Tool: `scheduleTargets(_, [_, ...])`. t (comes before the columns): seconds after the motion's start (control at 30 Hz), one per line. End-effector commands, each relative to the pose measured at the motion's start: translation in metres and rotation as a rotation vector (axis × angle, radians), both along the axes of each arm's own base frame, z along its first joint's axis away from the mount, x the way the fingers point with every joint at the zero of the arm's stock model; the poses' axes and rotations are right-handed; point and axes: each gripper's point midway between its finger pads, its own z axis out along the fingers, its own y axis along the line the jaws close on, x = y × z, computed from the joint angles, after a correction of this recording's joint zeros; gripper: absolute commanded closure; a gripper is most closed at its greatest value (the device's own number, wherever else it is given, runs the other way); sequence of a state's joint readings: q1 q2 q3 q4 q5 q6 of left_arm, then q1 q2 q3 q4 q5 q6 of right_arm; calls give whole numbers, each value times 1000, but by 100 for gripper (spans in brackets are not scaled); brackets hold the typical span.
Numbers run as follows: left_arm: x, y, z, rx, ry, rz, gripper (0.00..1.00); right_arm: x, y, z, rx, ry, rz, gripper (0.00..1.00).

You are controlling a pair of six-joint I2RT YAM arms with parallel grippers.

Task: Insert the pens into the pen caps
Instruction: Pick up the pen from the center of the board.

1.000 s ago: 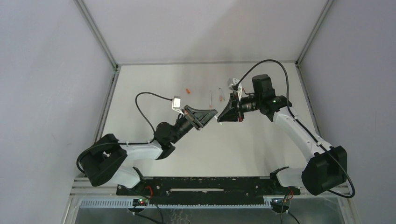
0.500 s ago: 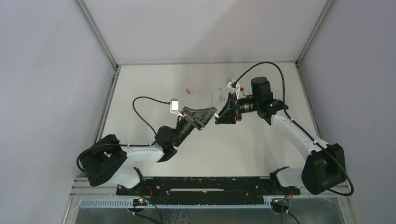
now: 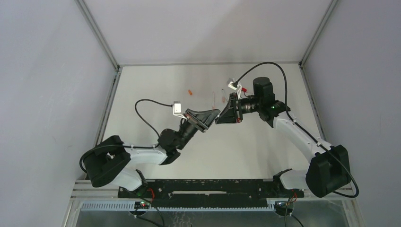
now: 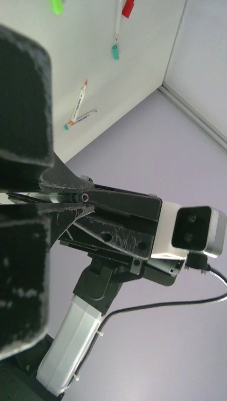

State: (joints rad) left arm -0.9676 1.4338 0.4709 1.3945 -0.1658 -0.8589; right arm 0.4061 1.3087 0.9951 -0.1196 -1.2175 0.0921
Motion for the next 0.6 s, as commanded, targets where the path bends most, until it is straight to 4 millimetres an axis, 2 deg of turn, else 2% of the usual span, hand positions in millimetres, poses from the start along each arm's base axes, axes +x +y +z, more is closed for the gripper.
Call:
scheduleTargets(0.0, [-1,0,19,-46,-40,8,99,-9,3,11,40,-35,59,94])
scheduleTargets(0.03, [-1,0,18,-46,-37,12,96,-10,3,11,38,-37,59,100])
scheduleTargets(0.17, [-1,12,18,-49,-35,48,76,-5,-1,5,18,-80,36,100])
scheduleTargets(0.3, [-3,37,13,-35,-35,121,55,12,-16,-2,-32,-126,-21,100])
scheduleTargets(0.43, [-11,61,1,6,-26,162,36,49,-39,-20,-142,-185,-187,100])
scheduleTargets(0.53, [-26,75,12,-21,-30,133,28,85,-65,-39,-266,-212,-337,100])
scheduleTargets(0.57, [-28,73,11,17,-3,115,8,94,-73,-46,-299,-208,-378,100])
